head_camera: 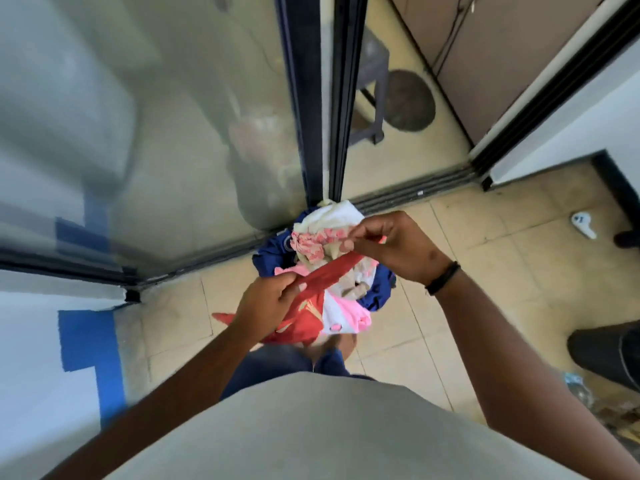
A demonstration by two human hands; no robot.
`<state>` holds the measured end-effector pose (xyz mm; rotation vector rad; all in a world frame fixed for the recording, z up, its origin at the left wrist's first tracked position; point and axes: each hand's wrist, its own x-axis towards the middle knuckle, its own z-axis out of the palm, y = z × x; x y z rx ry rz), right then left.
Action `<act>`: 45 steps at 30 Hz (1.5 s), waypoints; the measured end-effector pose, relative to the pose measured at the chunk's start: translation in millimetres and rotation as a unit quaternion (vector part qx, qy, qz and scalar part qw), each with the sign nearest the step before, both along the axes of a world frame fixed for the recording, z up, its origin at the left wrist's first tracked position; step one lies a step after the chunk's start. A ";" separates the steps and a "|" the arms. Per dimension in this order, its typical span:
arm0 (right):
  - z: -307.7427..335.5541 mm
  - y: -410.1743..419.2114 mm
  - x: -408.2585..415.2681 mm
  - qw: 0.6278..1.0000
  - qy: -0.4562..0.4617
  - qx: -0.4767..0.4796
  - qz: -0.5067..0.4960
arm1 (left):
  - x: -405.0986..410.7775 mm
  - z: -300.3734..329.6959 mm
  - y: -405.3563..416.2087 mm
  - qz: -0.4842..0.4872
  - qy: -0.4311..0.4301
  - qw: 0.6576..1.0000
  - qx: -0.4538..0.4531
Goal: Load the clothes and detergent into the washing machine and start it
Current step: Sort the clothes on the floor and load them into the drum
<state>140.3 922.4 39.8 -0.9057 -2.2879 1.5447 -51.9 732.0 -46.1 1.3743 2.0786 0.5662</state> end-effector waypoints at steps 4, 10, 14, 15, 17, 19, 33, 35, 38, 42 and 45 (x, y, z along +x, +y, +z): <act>22.0 0.9 -11.4 0.995 -0.048 0.055 0.071 | -7.9 15.3 -14.1 0.038 0.004 0.999 0.006; 8.9 -15.0 -24.4 0.949 -0.186 0.238 0.089 | -13.6 43.1 -32.6 0.077 -0.009 0.995 0.061; 34.4 -32.1 -29.8 0.953 -0.083 0.293 -0.004 | -27.9 43.3 -57.5 0.095 0.033 0.995 0.017; 45.3 -37.0 -32.8 0.949 -0.052 0.309 -0.016 | -32.2 40.4 -67.4 0.095 0.044 0.994 -0.012; 62.5 -40.5 -35.5 0.942 -0.013 0.332 -0.044 | -42.1 30.1 -89.2 0.099 0.053 0.992 -0.063; 76.2 -41.8 -34.0 0.935 -0.006 0.348 -0.076 | -52.1 25.8 -114.2 0.130 0.040 0.989 -0.063; 72.3 7.6 -35.4 0.919 -0.257 0.287 -0.084 | -64.3 104.6 -103.0 0.460 -0.047 0.855 0.237; 66.8 12.9 -41.0 0.913 -0.302 0.270 -0.055 | -57.2 117.2 -91.6 0.434 -0.033 0.863 0.257; 63.1 11.3 -60.6 0.902 -0.313 0.299 0.002 | -47.9 129.3 -74.8 0.374 -0.007 0.892 0.254; 75.5 -10.0 -97.2 0.934 -0.152 0.293 0.136 | -33.5 138.5 -47.5 0.286 0.007 0.927 0.244; 100.3 -39.7 -123.4 0.939 -0.045 0.176 0.292 | -23.7 145.3 -32.2 0.260 0.024 0.930 0.260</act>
